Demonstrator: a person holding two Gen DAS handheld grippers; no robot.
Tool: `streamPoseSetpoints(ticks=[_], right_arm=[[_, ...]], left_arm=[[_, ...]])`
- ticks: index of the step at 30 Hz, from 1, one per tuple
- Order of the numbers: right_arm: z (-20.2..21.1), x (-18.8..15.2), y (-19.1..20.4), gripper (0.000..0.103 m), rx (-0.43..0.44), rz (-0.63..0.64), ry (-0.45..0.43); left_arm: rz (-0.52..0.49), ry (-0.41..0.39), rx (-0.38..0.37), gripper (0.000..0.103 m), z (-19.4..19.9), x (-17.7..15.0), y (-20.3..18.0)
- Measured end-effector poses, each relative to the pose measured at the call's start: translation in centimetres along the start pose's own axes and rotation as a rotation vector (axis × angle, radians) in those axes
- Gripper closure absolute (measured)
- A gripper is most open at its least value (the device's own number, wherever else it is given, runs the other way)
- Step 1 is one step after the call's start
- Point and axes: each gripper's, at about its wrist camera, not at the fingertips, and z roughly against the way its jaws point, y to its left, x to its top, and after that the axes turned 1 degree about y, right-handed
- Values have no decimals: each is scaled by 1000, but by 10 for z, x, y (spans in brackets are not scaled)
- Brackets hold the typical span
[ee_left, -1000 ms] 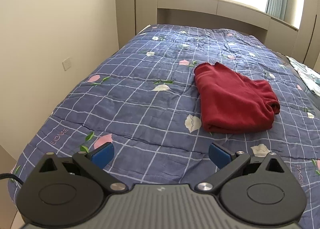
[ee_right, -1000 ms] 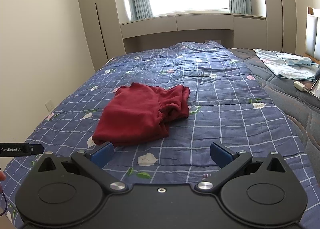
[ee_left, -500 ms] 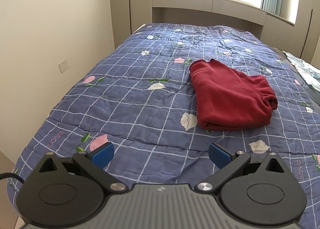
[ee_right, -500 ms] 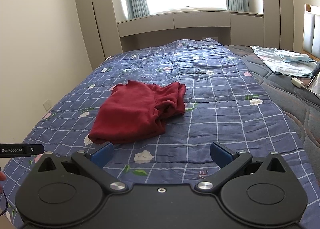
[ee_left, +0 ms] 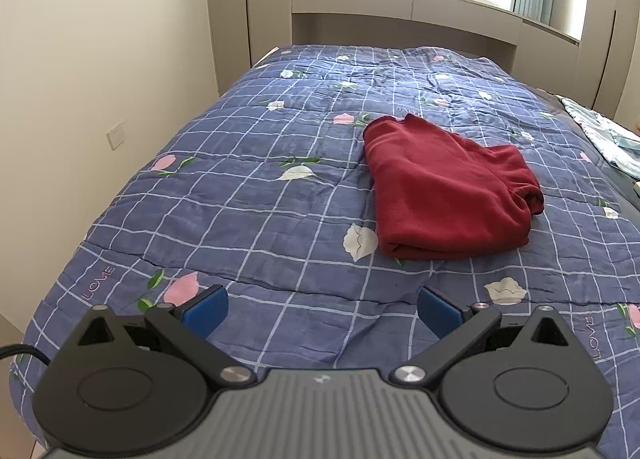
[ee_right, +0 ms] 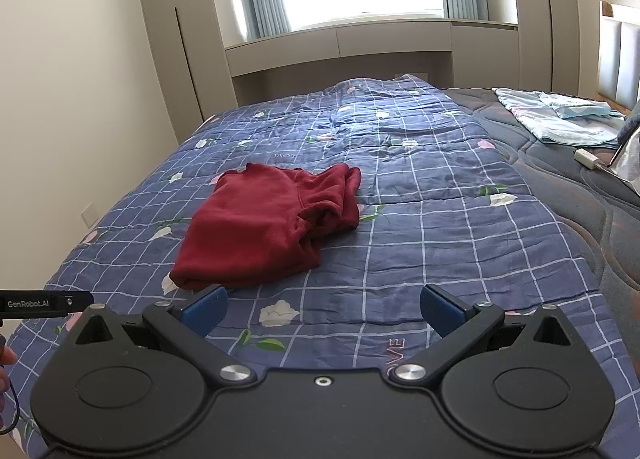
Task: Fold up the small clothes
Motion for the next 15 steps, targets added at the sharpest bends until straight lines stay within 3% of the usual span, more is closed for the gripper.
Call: streamPoseSetpoints(ticks=[15], right_arm=[[-7,1,-1,1,12,0,16]], left_arm=[[-3,48,18,0,-10,1,-8]])
